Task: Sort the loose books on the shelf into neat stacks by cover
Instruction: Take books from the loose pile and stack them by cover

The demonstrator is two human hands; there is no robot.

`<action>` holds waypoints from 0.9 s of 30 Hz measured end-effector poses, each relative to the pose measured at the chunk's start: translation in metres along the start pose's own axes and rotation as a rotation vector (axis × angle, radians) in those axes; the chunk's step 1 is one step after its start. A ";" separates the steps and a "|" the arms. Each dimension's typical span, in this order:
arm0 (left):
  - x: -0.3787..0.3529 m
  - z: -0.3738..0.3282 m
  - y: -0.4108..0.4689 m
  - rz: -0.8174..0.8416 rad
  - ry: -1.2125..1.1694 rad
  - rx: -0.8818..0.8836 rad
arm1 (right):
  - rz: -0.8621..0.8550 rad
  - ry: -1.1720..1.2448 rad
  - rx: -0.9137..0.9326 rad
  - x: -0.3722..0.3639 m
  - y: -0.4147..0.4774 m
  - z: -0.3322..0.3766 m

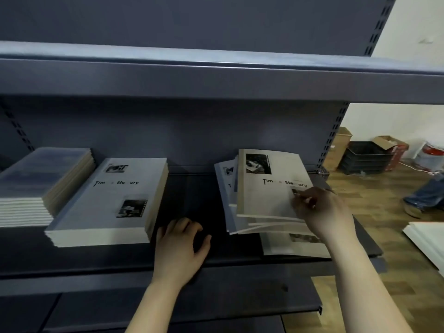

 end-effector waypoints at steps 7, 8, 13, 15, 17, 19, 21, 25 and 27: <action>-0.016 0.000 0.004 0.004 0.001 0.013 | 0.072 0.001 -0.142 0.001 -0.003 -0.023; -0.016 0.001 0.004 0.003 -0.003 0.017 | 0.079 0.021 -0.158 0.001 -0.002 -0.024; -0.018 0.005 0.004 0.008 -0.033 0.036 | 0.164 0.092 -0.222 -0.002 -0.002 -0.032; -0.018 0.005 0.003 0.004 -0.038 0.036 | 0.173 0.102 -0.209 -0.003 -0.002 -0.033; -0.017 0.005 0.004 0.004 -0.041 0.037 | 0.168 0.159 -0.158 -0.006 0.000 -0.031; -0.017 0.005 0.004 0.010 -0.055 0.040 | 0.130 0.290 -0.134 -0.009 0.002 -0.031; -0.017 0.005 0.003 0.011 -0.060 0.039 | 0.087 0.402 -0.157 -0.010 0.002 -0.034; -0.017 0.006 0.002 0.007 -0.039 0.035 | -0.023 0.605 -0.213 -0.006 -0.002 -0.033; -0.017 0.005 0.002 0.015 -0.036 0.032 | -0.077 0.743 -0.255 -0.006 -0.005 -0.030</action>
Point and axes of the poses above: each hand's wrist, its own y-axis towards the middle knuckle, its own x-axis out of the back of the hand, z = x × y, the point moved 8 cm from there along y, towards the middle knuckle, and after that the axes turned 15 degrees about x, right-handed, at the moved point
